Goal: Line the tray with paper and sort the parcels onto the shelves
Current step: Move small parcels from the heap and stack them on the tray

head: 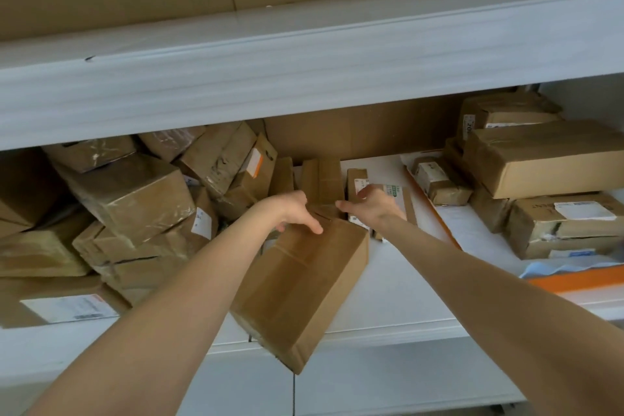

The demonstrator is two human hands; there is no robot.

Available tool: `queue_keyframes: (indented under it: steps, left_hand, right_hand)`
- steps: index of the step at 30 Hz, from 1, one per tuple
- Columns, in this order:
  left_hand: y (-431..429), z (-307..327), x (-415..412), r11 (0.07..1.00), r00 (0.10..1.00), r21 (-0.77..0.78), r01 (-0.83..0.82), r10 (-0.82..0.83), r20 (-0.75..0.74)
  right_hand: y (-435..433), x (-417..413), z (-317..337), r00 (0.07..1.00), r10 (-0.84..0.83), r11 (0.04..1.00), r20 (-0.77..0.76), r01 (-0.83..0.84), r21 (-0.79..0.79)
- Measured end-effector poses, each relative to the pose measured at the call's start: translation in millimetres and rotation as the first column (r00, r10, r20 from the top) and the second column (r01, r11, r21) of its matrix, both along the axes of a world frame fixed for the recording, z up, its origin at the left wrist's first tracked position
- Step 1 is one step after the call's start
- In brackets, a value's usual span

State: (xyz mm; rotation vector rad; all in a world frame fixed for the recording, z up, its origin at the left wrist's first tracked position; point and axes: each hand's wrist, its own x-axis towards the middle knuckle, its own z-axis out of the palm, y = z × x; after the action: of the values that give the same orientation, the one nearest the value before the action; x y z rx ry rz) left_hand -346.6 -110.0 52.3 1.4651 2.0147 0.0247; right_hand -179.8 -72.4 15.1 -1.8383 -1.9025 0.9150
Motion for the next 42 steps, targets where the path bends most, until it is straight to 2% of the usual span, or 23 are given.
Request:
queue_keyframes:
  steps: [4,11,13,15,16,18,21,24,30,34,37,42]
  left_hand:
    - [-13.7,-10.6,-12.9,0.988,0.999,-0.152,0.029,-0.035,-0.038]
    - [-16.1,-19.2,-3.2,0.993,0.992,-0.111,-0.027,0.04,0.122]
    - [-10.5,-17.2,0.3,0.997,0.984,-0.03,-0.066,0.07,0.162]
    - [1.1,-11.0,1.2,0.976,0.99,0.189,-0.112,0.094,0.102]
    - [8.0,-7.0,1.9,0.95,0.99,0.282,-0.13,0.111,0.084]
    - [20.7,0.0,7.1,0.92,0.978,0.341,-0.191,0.149,0.144]
    - [38.2,-0.7,16.9,0.919,0.931,0.256,-0.299,0.223,0.289]
    - [51.6,-6.6,23.3,0.924,0.909,0.199,-0.327,0.25,0.333]
    - [72.9,-11.1,32.6,0.94,0.948,0.187,-0.284,0.246,0.2]
    - [75.1,-6.3,30.4,0.892,0.883,0.199,-0.407,0.329,0.335]
    - [72.4,1.4,28.4,0.835,0.806,0.206,-0.51,0.38,0.454]
    - [62.9,18.1,19.6,0.698,0.744,0.344,-0.628,0.409,0.529]
  right_hand:
    - [-3.1,-23.0,-9.0,0.987,0.155,0.975,0.047,-0.146,-0.168]
    - [9.4,-29.6,-6.4,0.972,0.21,0.969,0.105,-0.193,-0.152]
    - [16.1,-30.7,-2.1,0.98,0.177,0.98,0.093,-0.167,-0.105]
    - [23.8,-34.9,3.7,0.994,0.106,0.994,0.033,-0.106,-0.014]
    - [27.5,-39.0,6.7,0.996,0.086,0.996,-0.012,-0.086,-0.002]
    - [34.3,-47.1,10.7,0.993,0.09,0.994,-0.077,-0.095,-0.057]
    - [42.4,-54.3,9.2,0.99,0.114,0.976,-0.084,-0.128,-0.177]
    - [51.2,-56.7,3.7,0.986,0.137,0.964,-0.093,-0.154,-0.218]
    - [56.6,-57.7,-3.6,0.977,0.174,0.968,-0.127,-0.193,-0.159]
    - [60.3,-49.4,-8.5,0.973,0.046,0.979,-0.228,-0.089,-0.185]
    - [61.8,-47.0,-2.9,0.964,-0.007,0.99,-0.264,-0.031,-0.14]
    - [58.5,-45.5,17.6,0.932,-0.06,0.997,-0.359,0.039,-0.065]
